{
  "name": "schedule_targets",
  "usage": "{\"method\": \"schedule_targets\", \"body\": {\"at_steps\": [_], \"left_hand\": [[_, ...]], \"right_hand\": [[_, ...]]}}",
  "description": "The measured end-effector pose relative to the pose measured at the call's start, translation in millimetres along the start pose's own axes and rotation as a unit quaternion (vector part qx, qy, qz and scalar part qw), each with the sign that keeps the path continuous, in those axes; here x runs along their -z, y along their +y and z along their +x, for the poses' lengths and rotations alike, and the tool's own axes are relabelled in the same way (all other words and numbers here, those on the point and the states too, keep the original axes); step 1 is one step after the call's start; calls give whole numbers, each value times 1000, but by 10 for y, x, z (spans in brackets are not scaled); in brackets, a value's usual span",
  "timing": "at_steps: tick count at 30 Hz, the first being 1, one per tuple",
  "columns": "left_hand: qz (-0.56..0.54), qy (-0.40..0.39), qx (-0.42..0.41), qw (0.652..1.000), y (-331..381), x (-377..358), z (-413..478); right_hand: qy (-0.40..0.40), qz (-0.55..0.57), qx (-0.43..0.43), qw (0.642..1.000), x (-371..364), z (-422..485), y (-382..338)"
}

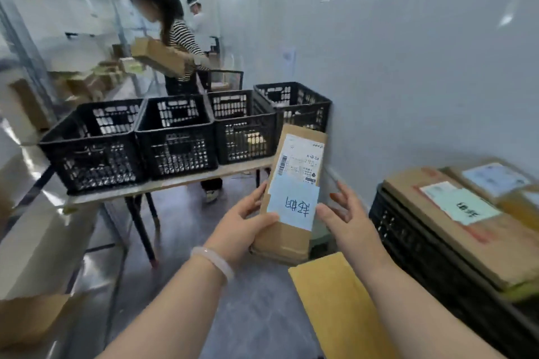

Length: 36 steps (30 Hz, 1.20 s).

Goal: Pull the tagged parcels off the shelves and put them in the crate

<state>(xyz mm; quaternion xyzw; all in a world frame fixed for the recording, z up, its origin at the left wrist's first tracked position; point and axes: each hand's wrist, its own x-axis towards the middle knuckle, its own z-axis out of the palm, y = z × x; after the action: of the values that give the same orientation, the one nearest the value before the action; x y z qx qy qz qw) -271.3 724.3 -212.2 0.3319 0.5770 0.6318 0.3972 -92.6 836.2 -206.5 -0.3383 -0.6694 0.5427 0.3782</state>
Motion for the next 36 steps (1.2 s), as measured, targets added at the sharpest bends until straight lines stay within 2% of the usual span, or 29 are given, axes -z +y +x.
{"method": "schedule_targets", "body": {"at_steps": [6,12,17,23,28,31,33,36], "left_hand": [[26,-144,15,989,214,-809,671],[43,-269,15,962,354,-1651,1209],[66,-391,41,917,454,-2181,1567],[159,-506,44,847,616,-2695,1990],[232,-554,38,799,637,-3013,2199],[256,-572,8,780,671,-3145,2275],[280,-569,-24,773,693,-3203,2335],[384,-558,-107,728,678,-3265,2436]], "right_hand": [[115,-7,-17,993,903,208,-102],[255,-41,-50,965,1476,102,-81],[375,-45,-57,924,1876,13,-189],[499,-71,-58,862,2302,-147,-347],[500,-76,-82,859,2401,-244,-305],[555,-100,-91,821,2424,-306,-233],[566,-111,-95,811,2446,-350,-179],[549,-139,-129,814,2451,-378,-96]]}}
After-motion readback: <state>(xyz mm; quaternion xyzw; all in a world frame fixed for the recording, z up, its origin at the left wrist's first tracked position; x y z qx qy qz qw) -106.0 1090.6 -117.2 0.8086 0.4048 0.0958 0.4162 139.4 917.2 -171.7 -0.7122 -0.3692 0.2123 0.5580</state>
